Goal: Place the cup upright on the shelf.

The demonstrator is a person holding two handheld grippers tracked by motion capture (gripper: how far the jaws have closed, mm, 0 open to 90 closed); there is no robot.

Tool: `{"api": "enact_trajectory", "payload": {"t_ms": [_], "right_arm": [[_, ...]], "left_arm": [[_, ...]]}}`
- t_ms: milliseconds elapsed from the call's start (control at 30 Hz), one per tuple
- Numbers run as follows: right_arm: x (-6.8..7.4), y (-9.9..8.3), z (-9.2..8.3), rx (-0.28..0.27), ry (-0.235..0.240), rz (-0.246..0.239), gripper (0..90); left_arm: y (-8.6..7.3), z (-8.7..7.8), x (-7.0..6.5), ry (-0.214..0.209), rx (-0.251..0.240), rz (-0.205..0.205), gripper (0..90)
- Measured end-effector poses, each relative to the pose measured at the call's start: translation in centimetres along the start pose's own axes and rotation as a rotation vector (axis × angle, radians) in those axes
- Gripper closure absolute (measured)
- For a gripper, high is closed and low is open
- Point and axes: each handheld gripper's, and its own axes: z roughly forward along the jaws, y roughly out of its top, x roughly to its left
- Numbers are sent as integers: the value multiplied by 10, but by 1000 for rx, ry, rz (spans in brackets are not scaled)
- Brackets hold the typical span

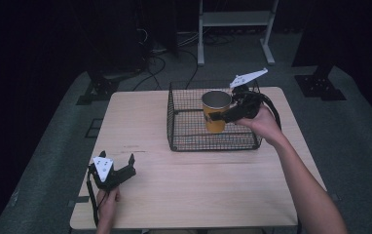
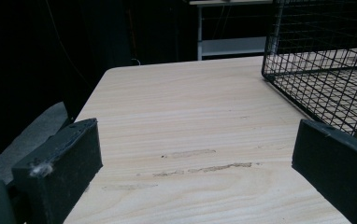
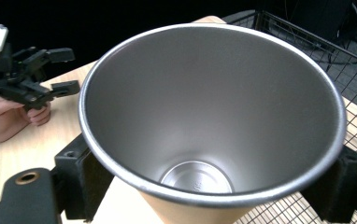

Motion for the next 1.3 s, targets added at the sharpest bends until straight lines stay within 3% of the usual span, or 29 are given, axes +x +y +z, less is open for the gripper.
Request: {"api": "enact_trajectory", "payload": {"t_ms": [400,600,1133,1300], "right_arm": [[-29,-1,54,48,-18,59,147],[-42,-3,72,64,-26,91,147],[-66,-12,87,93,-67,158,147],[-66,-13,95,114,-75,148,147]], "left_arm": [[0,0,1,-1,-2,-3,8],[0,0,1,-1,-3,-6,8],[0,0,1,0,-4,-9,8],[0,0,1,-1,-5,-5,8]]}}
